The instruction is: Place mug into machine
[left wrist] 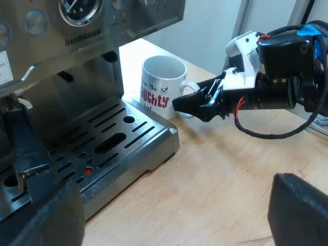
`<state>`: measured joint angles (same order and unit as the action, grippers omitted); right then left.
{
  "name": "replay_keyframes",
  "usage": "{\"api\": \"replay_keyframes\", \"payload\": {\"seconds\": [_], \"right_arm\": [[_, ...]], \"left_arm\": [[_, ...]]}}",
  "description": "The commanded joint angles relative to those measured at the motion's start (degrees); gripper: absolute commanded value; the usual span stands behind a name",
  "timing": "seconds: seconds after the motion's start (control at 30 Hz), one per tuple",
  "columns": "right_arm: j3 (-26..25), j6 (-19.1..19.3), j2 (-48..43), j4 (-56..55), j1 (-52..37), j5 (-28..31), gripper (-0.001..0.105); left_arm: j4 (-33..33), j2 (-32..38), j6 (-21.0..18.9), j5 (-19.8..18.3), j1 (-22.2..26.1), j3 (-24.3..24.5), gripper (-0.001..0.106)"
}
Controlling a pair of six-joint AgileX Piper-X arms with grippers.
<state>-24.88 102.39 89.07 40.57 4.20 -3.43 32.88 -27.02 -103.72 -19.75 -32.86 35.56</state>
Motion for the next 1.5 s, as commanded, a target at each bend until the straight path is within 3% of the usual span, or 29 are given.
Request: {"api": "replay_keyframes", "payload": {"seconds": [0.03,0.17,0.57,0.9,1.2,1.5], "right_arm": [[-0.3,0.3,0.0,0.8,0.1,-0.2,0.066],[-0.3,0.3,0.0,0.8,0.1,-0.2,0.041],[-0.3,0.1,0.1,0.5,0.1,-0.3,0.000],[0.7,-0.7,-4.9,-0.4,0.1,-0.5,0.000],[1.4,-0.5,-17.4,-16.5,0.1,-0.2,0.000],[1.4,2.8,-34.4,-29.6,0.1,-0.2,0.000]], "left_arm": [[-0.7,0.1,-0.7,-0.5,-0.3,0.4,0.079],[-0.6,0.1,-0.6,-0.5,-0.3,0.3,0.079],[-0.6,0.1,1.8,-0.5,-0.3,0.3,0.079],[-0.6,0.1,3.2,-0.5,-0.3,0.3,0.079],[-0.7,-1.1,3.7,-0.5,-0.3,0.3,0.079],[-0.7,-1.1,3.7,-0.5,-0.3,0.3,0.079]]}}
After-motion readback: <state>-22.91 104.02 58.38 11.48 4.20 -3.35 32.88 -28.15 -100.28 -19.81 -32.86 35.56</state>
